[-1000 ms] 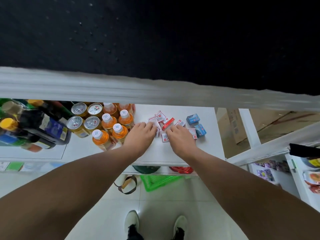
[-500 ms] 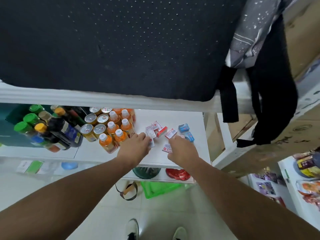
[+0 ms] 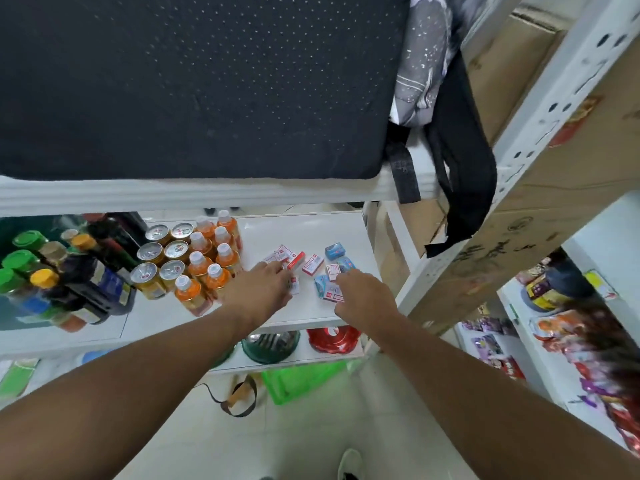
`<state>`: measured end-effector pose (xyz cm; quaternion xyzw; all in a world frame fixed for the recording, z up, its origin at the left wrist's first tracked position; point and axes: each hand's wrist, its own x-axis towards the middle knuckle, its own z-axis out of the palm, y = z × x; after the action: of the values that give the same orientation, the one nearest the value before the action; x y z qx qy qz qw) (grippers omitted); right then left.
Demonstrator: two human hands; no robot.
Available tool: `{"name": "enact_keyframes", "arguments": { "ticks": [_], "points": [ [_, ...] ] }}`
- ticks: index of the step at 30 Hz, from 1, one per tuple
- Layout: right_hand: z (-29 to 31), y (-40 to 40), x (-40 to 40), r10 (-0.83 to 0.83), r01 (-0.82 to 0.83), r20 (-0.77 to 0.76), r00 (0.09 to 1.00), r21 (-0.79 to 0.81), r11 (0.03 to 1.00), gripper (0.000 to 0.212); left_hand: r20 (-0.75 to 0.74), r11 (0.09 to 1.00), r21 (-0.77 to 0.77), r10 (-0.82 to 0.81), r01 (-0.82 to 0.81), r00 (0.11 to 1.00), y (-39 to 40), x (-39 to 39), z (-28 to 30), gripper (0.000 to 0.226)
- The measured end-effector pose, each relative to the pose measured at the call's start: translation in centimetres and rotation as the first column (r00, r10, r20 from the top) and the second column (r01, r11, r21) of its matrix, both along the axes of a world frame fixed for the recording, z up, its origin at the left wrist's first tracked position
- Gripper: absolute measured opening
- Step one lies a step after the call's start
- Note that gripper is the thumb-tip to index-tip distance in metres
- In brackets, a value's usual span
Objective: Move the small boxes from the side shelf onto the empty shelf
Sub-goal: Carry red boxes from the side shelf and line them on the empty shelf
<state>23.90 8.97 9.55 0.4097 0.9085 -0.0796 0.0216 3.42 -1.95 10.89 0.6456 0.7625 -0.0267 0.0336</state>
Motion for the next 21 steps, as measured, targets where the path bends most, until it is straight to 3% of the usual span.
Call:
{"name": "enact_keyframes", "arguments": {
  "ticks": [3, 12, 16, 21],
  "points": [
    [0.9, -2.2, 0.9, -0.057, 0.057, -0.044, 0.997, -0.016, 0.998, 0.040, 0.003, 0.997, -0.007, -0.078, 0.078, 0.997, -0.1, -0.2, 0.8, 0.041],
    [2.4, -7.8, 5.8, -0.334, 0.338, 0.061, 0.941, -0.075, 0.938, 0.036, 0.100, 0.955, 0.023, -0.296, 0.295, 0.950, -0.8, 2.8, 0.9, 0.042],
    [3.5, -9.8, 10.1, -0.435, 0.439, 0.062, 0.898, -0.117, 0.891, 0.029, 0.110, 0.907, 0.044, -0.420, 0.418, 0.901, -0.3, 6.5, 1.7, 0.045],
    [5.8, -11.4, 17.0, -0.525, 0.529, 0.066, 0.849, -0.089, 0.844, 0.037, 0.093, 0.824, 0.016, -0.565, 0.566, 0.820, 0.7, 12.8, 2.2, 0.045]
  ]
}}
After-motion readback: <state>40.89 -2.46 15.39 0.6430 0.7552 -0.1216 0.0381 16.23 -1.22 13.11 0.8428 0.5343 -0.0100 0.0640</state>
